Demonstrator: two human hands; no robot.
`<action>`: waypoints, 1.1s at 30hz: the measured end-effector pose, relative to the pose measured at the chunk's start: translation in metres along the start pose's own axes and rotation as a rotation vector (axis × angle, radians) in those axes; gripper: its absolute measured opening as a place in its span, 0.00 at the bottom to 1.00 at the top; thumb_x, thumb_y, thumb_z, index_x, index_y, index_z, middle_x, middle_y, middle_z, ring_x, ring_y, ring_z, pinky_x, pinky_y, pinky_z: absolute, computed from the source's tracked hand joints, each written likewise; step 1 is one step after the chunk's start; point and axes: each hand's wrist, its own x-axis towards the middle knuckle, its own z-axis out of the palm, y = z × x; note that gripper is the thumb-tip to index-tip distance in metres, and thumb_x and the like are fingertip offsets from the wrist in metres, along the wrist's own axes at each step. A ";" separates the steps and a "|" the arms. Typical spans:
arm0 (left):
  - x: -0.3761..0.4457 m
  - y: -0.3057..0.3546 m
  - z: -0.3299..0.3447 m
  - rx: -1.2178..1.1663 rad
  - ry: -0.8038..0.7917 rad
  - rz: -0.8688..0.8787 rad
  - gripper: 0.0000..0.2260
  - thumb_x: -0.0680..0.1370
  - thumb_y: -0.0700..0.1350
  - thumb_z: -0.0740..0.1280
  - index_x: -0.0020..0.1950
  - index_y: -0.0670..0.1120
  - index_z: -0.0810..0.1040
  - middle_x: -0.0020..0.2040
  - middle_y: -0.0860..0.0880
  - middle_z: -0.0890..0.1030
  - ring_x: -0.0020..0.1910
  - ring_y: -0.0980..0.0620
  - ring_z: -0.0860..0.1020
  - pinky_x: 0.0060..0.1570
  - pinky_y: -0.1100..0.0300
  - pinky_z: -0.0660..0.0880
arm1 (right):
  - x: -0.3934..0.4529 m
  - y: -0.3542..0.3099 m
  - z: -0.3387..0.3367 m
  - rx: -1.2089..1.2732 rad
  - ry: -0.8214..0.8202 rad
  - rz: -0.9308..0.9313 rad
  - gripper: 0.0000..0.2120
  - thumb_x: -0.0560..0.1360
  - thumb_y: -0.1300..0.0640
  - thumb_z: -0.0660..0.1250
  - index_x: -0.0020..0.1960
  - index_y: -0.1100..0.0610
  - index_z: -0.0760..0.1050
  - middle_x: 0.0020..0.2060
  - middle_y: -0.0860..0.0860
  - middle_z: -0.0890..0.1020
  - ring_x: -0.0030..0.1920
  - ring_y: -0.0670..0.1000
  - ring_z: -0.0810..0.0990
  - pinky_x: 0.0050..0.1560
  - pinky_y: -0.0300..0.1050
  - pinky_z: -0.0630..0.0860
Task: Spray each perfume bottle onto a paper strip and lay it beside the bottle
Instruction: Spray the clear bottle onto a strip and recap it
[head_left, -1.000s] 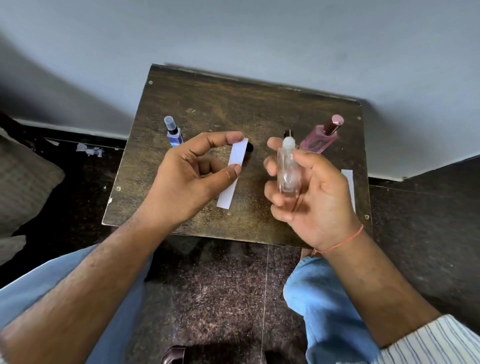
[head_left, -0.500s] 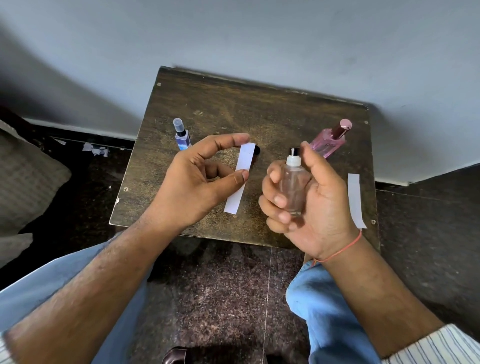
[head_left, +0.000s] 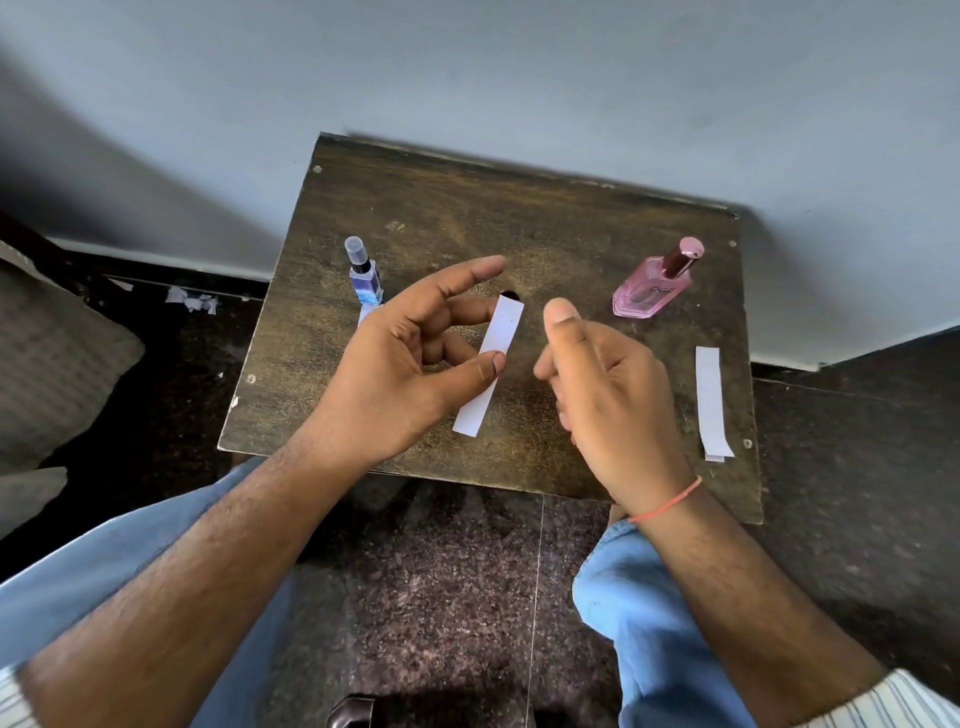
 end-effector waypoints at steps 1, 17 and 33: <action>0.000 0.000 0.000 -0.007 -0.005 -0.001 0.32 0.78 0.28 0.75 0.78 0.50 0.74 0.61 0.47 0.87 0.40 0.54 0.80 0.47 0.61 0.83 | 0.000 0.000 0.000 -0.041 0.032 -0.029 0.32 0.79 0.28 0.58 0.37 0.55 0.79 0.25 0.51 0.75 0.27 0.50 0.74 0.34 0.51 0.72; -0.002 0.004 0.001 -0.029 -0.051 -0.002 0.32 0.77 0.29 0.75 0.77 0.51 0.74 0.59 0.52 0.87 0.41 0.54 0.81 0.48 0.63 0.82 | 0.000 -0.002 -0.001 -0.152 0.069 -0.141 0.32 0.80 0.34 0.58 0.36 0.61 0.75 0.29 0.57 0.74 0.31 0.54 0.73 0.34 0.49 0.68; -0.002 0.003 0.001 -0.032 -0.044 0.008 0.32 0.77 0.28 0.75 0.77 0.51 0.75 0.60 0.50 0.87 0.44 0.46 0.80 0.52 0.63 0.83 | 0.000 -0.005 -0.004 -0.166 0.036 -0.126 0.30 0.78 0.37 0.59 0.35 0.63 0.74 0.28 0.58 0.73 0.28 0.53 0.71 0.33 0.51 0.68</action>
